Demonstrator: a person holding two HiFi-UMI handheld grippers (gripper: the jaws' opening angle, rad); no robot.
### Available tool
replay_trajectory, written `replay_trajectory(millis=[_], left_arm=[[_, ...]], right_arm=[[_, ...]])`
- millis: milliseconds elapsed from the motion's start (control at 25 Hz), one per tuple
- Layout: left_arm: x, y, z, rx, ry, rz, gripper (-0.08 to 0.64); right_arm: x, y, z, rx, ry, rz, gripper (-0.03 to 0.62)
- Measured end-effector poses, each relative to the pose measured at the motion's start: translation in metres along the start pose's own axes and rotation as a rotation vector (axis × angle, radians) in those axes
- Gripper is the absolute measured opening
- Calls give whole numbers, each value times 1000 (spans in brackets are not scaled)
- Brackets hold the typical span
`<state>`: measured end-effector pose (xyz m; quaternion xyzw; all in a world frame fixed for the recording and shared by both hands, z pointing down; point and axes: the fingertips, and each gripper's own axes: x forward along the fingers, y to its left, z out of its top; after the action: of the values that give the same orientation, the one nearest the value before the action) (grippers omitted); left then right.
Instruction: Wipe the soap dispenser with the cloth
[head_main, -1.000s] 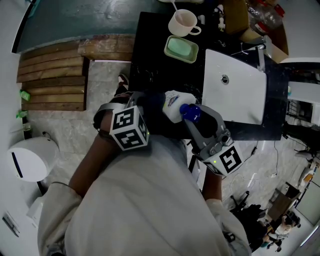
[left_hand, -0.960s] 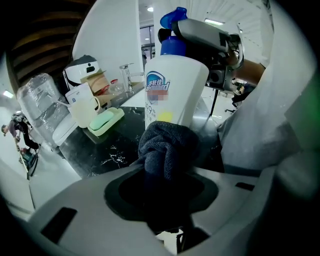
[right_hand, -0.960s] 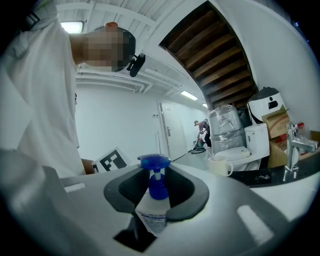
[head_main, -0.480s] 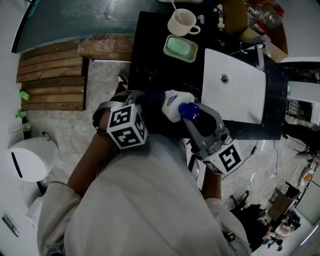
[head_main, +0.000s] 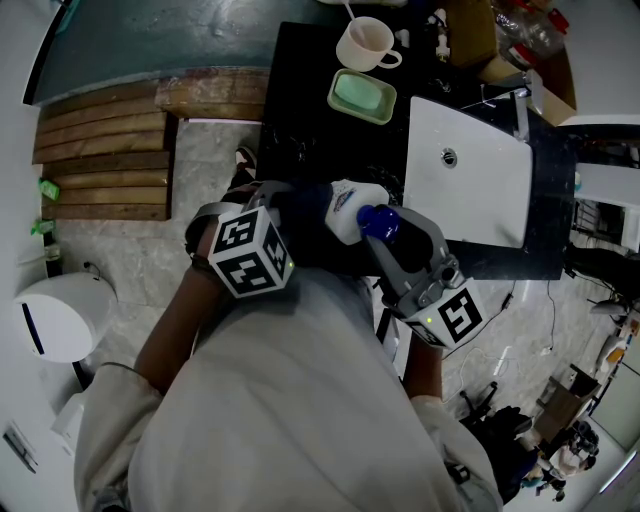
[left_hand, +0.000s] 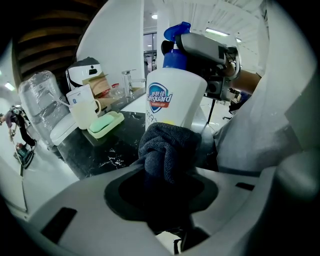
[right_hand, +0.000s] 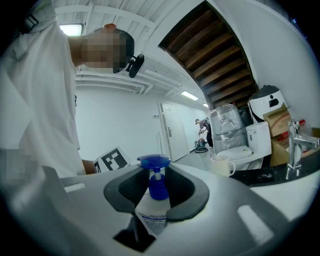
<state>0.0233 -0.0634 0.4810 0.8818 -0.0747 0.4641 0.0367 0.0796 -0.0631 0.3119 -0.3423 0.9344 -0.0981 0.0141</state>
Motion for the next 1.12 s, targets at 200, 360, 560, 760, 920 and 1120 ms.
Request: replay_trajectory(millis=[200,360,560,760,920,1120], left_arm=[[-1,-2,1,-14,-18,-14,145],[-5,-2,4,-34,-46,-25,145],[-6,-3,6,-42,-65,-36,146],[-9,-3,10,-45,-87,-40,146],[-11,-2,11,-34,-96,-40,145],[-13,-3,14,-33,-107,-41,146]], right_arm=[[0,1,0,4,-1,5,83],[-1,0,-3,1,18,5,83],[1,1,1,5,-4,13,83],[-1,1,-3,-4,11,12,83],[-1,1,-3,4,14,12,83],[0,1,-1,7,2,12,83]])
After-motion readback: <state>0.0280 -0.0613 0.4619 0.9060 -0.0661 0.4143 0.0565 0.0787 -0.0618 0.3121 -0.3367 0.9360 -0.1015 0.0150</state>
